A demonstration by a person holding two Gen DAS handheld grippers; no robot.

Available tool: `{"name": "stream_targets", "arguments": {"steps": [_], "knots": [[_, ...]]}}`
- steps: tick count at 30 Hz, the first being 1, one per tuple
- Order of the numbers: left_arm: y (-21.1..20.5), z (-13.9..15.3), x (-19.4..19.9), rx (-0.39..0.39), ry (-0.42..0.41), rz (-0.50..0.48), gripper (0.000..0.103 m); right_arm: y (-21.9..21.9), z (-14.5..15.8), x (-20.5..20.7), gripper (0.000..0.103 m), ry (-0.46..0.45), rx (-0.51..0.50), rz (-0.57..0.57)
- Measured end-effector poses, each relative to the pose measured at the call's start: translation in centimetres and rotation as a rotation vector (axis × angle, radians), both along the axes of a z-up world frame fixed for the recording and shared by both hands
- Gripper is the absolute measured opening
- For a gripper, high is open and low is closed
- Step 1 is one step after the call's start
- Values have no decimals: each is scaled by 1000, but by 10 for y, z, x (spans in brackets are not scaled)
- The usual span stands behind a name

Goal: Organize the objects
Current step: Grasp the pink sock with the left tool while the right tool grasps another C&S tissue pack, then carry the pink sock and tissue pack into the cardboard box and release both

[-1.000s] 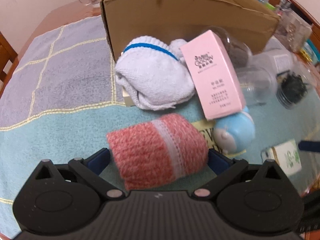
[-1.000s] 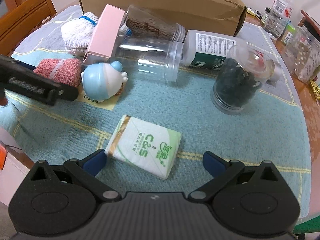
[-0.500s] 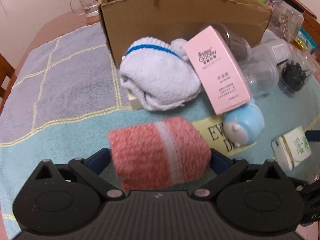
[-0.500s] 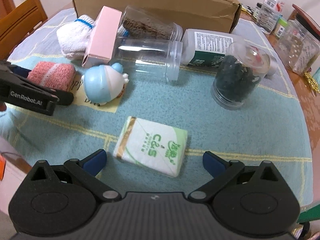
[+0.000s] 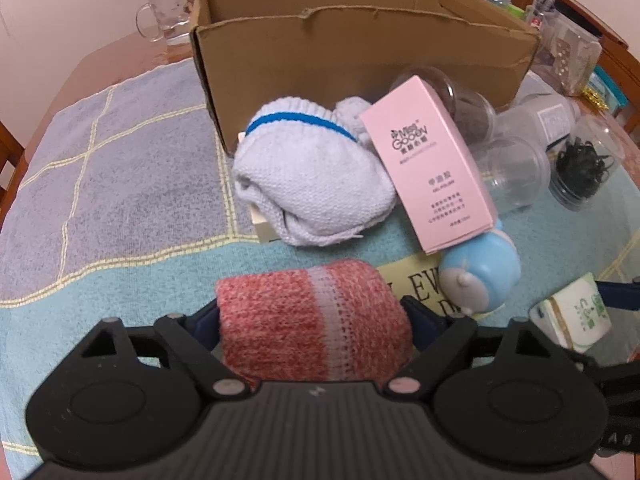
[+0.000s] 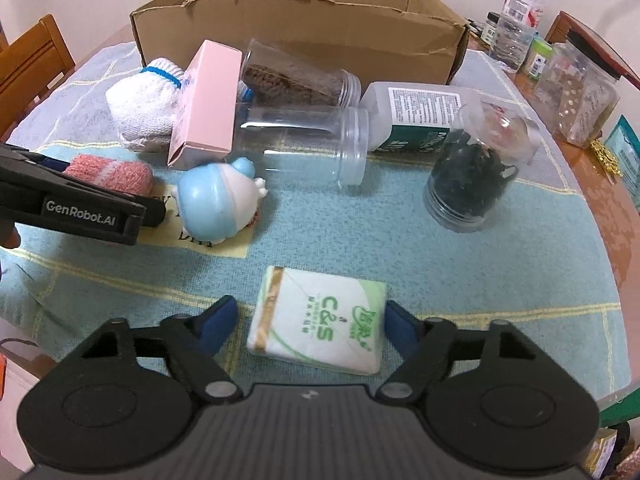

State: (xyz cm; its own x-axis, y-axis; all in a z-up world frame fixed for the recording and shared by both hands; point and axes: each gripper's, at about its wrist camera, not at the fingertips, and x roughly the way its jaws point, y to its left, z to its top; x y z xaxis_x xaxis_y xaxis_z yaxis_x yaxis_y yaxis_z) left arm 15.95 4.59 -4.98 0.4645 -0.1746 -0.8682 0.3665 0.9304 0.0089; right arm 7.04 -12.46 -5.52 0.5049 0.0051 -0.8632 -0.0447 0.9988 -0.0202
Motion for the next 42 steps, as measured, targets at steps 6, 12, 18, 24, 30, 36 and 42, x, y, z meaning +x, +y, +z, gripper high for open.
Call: {"name": "stream_targets", "arguments": {"steps": [6, 12, 18, 24, 30, 36, 42], "knots": [[6, 7, 0, -11, 16, -28, 82, -3, 3, 4, 71, 18, -14, 8], [13, 17, 8, -11, 45, -62, 78, -11, 13, 11, 71, 23, -12, 50], [19, 51, 14, -29, 75, -149, 78, -19, 40, 21, 71, -1, 13, 105], [12, 106, 31, -59, 2, -220, 78, -22, 74, 43, 71, -37, 50, 185], [-8, 143, 69, -108, -90, -230, 78, -24, 108, 78, 71, -115, 43, 240], [-30, 156, 112, -123, -157, -184, 78, -28, 134, 127, 71, -189, 45, 249], [-45, 140, 157, -80, -144, -118, 78, -26, 135, 173, 71, -224, -34, 261]]}}
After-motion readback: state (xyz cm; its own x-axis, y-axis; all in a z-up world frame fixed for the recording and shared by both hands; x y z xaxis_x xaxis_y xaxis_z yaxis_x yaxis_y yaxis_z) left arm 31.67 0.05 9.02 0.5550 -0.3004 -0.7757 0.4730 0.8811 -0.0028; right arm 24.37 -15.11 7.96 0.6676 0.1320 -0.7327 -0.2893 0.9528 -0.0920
